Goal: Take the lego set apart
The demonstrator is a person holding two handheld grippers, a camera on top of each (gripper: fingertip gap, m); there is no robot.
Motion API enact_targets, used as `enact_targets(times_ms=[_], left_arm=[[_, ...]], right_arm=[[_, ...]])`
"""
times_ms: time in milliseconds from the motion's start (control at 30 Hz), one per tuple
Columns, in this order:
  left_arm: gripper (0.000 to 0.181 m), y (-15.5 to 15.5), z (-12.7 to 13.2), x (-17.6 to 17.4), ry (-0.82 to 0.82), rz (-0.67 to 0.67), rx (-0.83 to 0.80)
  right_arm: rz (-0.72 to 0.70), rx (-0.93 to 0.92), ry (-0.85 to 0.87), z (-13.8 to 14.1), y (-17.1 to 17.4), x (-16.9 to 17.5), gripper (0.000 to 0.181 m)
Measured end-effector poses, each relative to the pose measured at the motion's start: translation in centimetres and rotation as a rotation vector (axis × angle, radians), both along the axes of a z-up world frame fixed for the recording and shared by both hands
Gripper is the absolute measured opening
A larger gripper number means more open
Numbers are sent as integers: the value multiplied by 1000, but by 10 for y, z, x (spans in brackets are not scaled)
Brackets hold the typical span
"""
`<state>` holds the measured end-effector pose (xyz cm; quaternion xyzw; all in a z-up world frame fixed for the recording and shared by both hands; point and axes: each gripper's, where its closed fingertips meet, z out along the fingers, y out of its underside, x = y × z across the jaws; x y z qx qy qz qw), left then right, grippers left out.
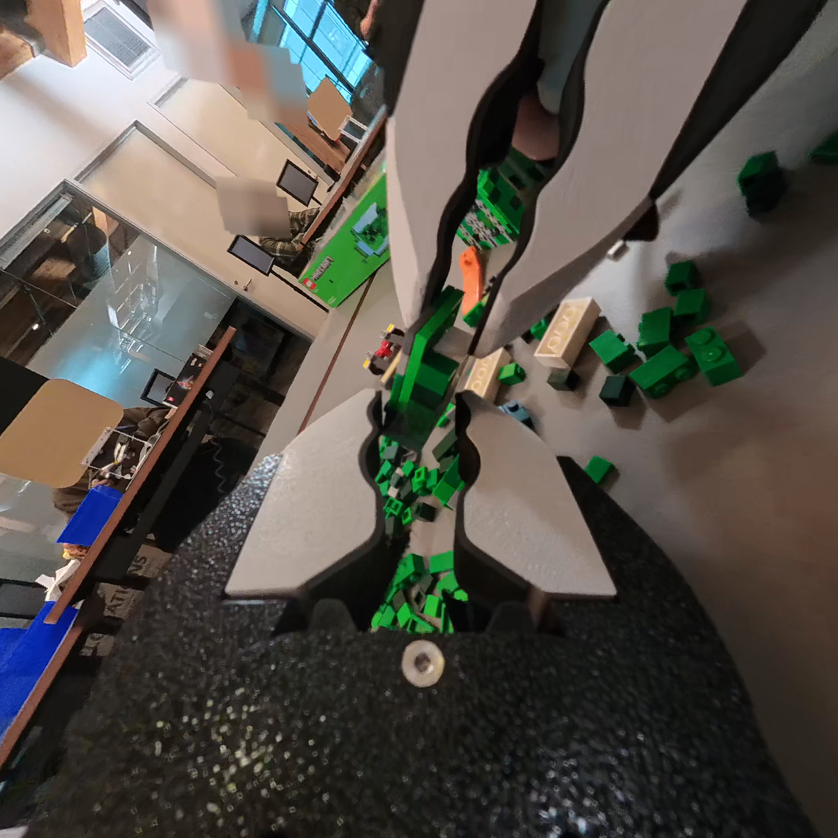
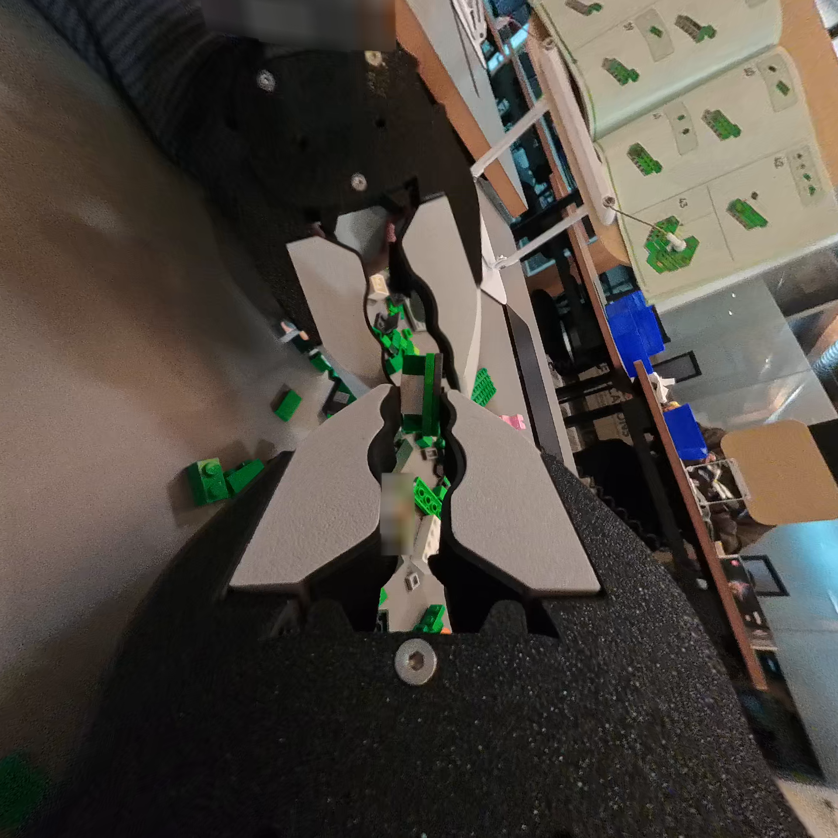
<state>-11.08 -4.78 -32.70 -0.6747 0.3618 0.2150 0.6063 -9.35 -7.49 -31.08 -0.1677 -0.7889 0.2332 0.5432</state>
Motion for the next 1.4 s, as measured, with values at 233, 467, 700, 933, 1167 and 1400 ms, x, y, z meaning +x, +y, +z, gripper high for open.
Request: enact_targets(times_ms=[233,467,700,933,1167,1400], left_arm=[[57,3,5,-10,-66,71,5],[59,3,11,-15,-113,86,30],[45,2,12,-14,-131,70,26],[44,2,13,-16,-149,75,25],[44,2,14,-18,-162,77,26],[39,2,14,-19,-179,73,28]], right_arm=[[-105,-248,91,17,32,9,15],[-344,-300,246,31,81,55,15],[-738,-316,352,30,128,125,16],[-924,-223,-126,-33,130,166,15],[-905,-42,-342,-47,130,164,21],[-908,-352,-453,-56,119,172,45]])
